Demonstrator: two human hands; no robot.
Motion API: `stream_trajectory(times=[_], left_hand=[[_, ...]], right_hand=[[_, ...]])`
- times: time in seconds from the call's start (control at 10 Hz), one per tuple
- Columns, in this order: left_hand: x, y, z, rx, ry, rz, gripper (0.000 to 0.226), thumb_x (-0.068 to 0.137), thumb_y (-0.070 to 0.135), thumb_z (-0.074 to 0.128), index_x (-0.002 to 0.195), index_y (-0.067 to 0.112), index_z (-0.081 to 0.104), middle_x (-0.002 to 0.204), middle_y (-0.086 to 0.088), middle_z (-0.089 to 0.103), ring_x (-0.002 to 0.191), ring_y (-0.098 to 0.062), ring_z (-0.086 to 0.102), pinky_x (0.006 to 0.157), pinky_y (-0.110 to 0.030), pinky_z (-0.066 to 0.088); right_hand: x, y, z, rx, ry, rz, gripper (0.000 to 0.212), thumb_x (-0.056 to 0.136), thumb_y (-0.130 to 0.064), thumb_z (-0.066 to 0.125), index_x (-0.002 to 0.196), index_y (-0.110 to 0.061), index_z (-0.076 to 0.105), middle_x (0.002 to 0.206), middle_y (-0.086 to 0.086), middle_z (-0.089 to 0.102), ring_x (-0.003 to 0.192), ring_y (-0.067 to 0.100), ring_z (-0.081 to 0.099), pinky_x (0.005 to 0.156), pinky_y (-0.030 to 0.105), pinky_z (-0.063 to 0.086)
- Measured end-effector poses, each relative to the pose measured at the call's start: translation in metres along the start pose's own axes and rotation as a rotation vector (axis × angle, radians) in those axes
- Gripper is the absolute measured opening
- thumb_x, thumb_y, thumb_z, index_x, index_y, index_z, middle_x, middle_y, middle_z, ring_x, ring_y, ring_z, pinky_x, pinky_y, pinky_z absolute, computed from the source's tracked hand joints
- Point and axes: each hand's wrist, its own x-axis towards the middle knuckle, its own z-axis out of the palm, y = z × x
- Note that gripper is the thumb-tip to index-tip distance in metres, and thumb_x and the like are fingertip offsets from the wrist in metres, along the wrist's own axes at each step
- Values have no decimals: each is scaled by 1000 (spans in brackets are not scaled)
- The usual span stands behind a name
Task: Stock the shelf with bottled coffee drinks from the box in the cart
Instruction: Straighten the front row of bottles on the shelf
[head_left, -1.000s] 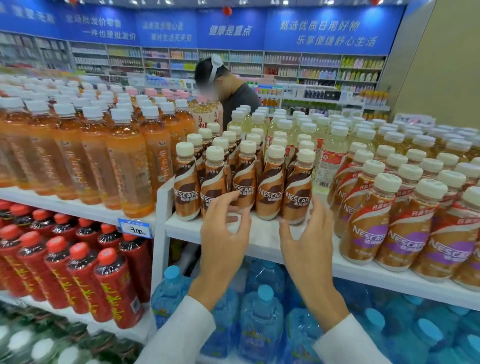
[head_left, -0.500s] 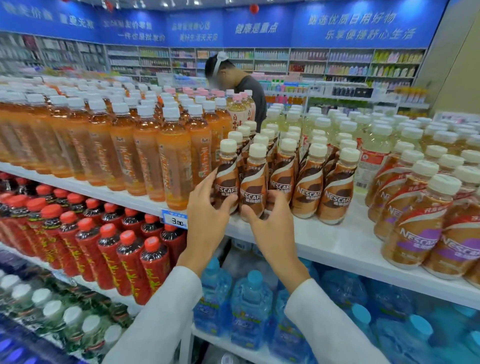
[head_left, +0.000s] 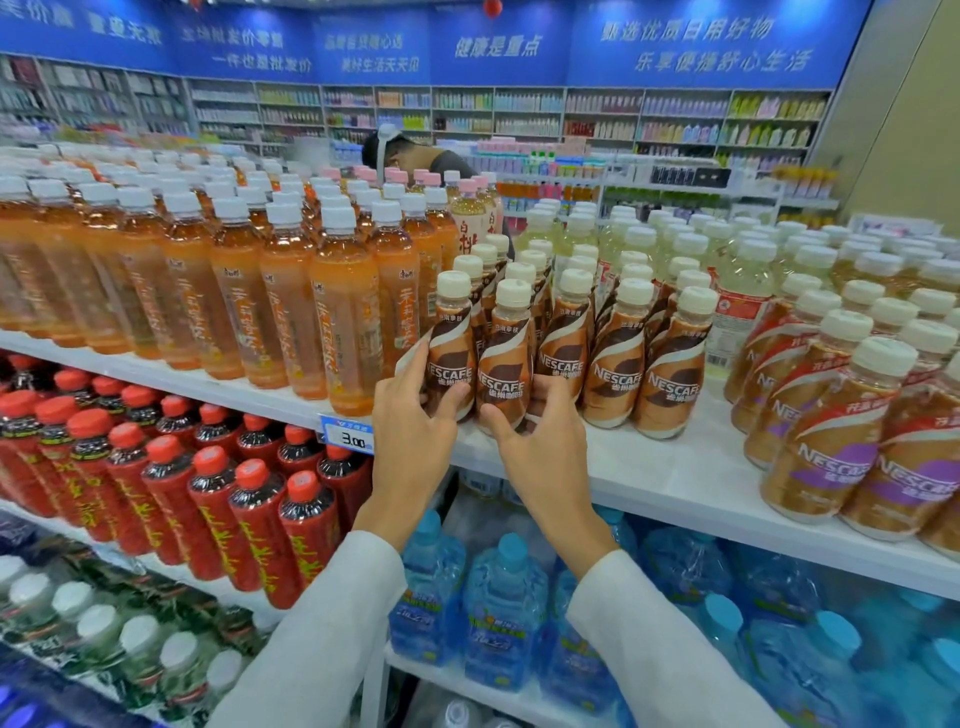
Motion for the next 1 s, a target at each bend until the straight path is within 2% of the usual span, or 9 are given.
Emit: stream_trajectory(times=[0.1,0.2,0.3,0.4,0.7,0.8,0.9,1.0], left_hand=[[-2,1,2,-2,4,1,66,96,32,71,155,28,42,130,-5,60,117,-16,50,98,-24,39],[-4,0,3,-12,-4,-4,66,98,33,68,156,29,38,129,-5,57,120,-17,49,100,-27,40],[-6,-2,4,-40,-20,-52,66,98,39,66,156,33,36,123,0,50,114,-3,39,93,-11,34],[-6,-3,5,-33,-27,-64,67,98,41,65,157,33,35,121,-1,49,111,-2,38,90,-13,36],[-11,2,3,-22,-29,-25,68,100,38,64,159,31,32,132,4,51,114,-5,37,95,-24,39],[-11,-2,4,-44,-32,-53,71,99,34,65,161,28,31,135,-3,53,119,-13,41,100,-34,45],[-23,-4,6,-104,-15,-28,68,99,27,65,159,27,33,148,0,50,130,-18,45,108,-47,46],[-28,-7,7,-142,9,-23,65,99,26,64,158,24,36,155,2,47,137,-23,46,111,-51,44]], right_hand=[[-1,0,0,-1,9,-10,51,85,-39,79,125,-26,49,118,-6,63,110,12,61,96,39,54],[-1,-1,-1,9,6,-11,49,85,-38,79,123,-27,50,116,-8,64,108,9,62,95,37,55],[-1,-1,0,22,7,-15,47,85,-38,79,122,-28,50,114,-10,64,106,6,62,93,34,55],[-1,-2,0,20,8,-22,48,85,-37,79,122,-27,51,114,-9,64,106,6,62,93,33,56],[-2,-3,0,12,-1,-28,49,87,-37,78,125,-25,50,118,-7,63,108,8,62,94,37,55],[-1,0,1,7,-23,-11,54,87,-38,77,131,-23,50,123,-6,61,114,10,60,98,39,54],[-10,5,-4,-62,-31,-6,59,91,-41,71,141,-24,46,135,-8,55,123,9,53,106,37,48],[-18,12,-9,-106,-21,-21,55,94,-40,66,142,-24,46,139,-8,52,126,9,50,109,36,45]])
